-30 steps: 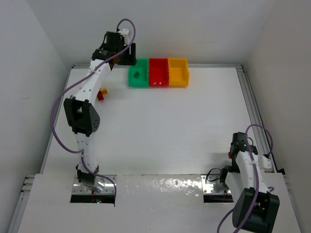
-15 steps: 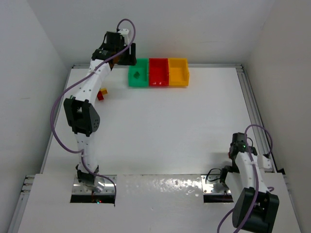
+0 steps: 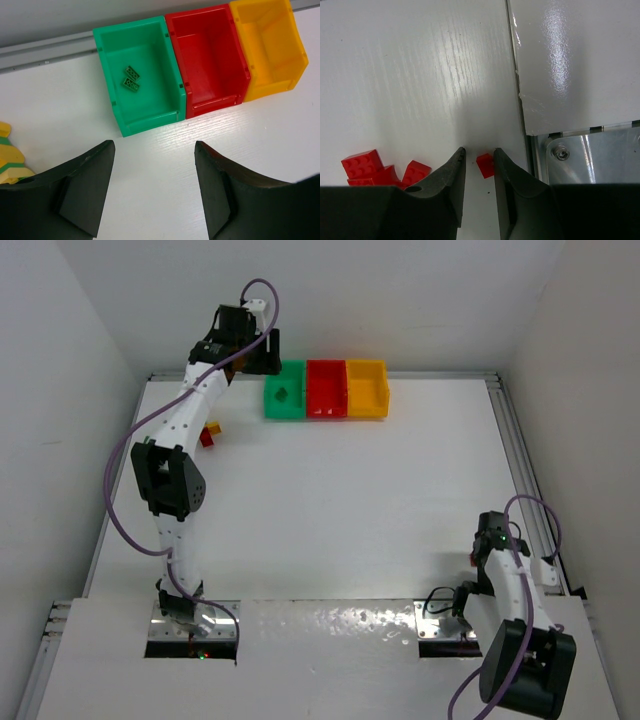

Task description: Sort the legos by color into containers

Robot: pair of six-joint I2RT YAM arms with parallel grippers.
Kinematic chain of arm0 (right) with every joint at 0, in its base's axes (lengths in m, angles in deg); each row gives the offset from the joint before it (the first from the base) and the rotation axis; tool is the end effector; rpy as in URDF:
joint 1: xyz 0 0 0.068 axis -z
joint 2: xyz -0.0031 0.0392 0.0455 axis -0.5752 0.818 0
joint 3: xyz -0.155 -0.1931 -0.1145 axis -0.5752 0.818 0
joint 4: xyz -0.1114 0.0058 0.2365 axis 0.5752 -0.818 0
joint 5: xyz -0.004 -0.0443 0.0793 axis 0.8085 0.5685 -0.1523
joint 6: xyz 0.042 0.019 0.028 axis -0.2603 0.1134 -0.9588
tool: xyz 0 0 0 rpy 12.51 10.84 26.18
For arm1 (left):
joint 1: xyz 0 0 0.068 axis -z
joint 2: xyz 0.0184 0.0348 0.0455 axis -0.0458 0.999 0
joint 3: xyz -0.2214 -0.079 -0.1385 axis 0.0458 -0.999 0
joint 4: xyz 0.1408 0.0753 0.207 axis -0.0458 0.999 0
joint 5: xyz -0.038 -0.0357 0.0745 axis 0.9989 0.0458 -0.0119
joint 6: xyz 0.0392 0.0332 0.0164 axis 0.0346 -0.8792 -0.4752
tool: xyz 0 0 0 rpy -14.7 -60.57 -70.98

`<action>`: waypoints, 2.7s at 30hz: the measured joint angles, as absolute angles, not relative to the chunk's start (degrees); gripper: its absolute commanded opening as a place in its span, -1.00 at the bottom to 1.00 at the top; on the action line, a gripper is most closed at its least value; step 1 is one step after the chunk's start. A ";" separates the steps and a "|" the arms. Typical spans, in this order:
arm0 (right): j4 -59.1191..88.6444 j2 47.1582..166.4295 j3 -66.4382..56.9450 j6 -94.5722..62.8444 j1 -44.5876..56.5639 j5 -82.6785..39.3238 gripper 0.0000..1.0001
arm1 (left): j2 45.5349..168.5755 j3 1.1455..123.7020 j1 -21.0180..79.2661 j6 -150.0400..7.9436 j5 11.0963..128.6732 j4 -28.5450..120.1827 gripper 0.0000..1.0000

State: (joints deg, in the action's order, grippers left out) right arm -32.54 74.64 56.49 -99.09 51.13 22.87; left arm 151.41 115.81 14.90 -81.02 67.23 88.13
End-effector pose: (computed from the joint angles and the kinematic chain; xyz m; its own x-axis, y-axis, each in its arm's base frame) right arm 0.0863 -0.0471 0.1215 0.2974 0.7466 -0.5951 0.9526 -0.2740 0.1323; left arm 0.4674 -0.1052 0.3652 -0.5602 0.0933 -0.8231 0.2748 0.9583 -0.0783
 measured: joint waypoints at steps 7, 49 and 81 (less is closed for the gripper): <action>-32.54 74.90 56.21 -99.15 51.13 22.37 -0.89 | 151.41 115.81 14.90 -80.85 67.47 88.11 0.25; -1.20 103.51 14.25 -52.42 30.19 3.31 -1.00 | 148.55 111.62 13.17 -82.03 62.57 88.17 0.25; 23.57 174.39 -51.68 -29.34 9.84 -4.98 -0.35 | 147.15 104.77 4.76 -83.88 58.33 88.48 0.26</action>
